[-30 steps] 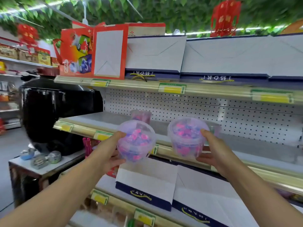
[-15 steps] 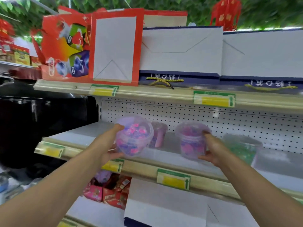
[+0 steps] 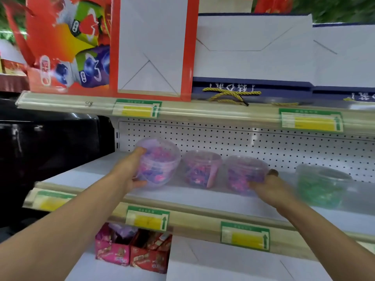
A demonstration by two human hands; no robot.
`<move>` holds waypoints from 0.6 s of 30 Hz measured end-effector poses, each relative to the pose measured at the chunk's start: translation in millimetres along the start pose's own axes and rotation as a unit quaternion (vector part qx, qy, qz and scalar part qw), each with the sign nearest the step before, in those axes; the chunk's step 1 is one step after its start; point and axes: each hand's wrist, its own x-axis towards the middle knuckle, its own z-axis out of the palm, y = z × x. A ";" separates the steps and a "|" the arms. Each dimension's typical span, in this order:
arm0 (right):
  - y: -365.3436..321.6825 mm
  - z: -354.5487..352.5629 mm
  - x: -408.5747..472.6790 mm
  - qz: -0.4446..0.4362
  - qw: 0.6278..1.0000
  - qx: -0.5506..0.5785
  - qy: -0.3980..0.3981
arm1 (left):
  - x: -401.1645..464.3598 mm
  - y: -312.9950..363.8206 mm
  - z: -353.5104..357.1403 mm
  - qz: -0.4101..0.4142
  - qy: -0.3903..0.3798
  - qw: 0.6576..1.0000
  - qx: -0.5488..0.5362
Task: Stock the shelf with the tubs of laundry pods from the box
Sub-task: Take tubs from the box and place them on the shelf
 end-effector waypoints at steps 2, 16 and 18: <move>1.2 5.3 8.4 -0.001 0.998 -0.052 0.047 | 10.5 0.9 -0.3 -0.008 0.002 1.000 0.002; -69.2 64.8 37.0 -0.280 0.908 -0.299 0.089 | 58.5 -8.4 3.2 -0.013 -0.026 0.990 0.140; -66.9 65.3 33.0 -0.290 0.886 -0.333 0.140 | 61.4 -10.9 -2.2 0.019 -0.040 0.972 0.232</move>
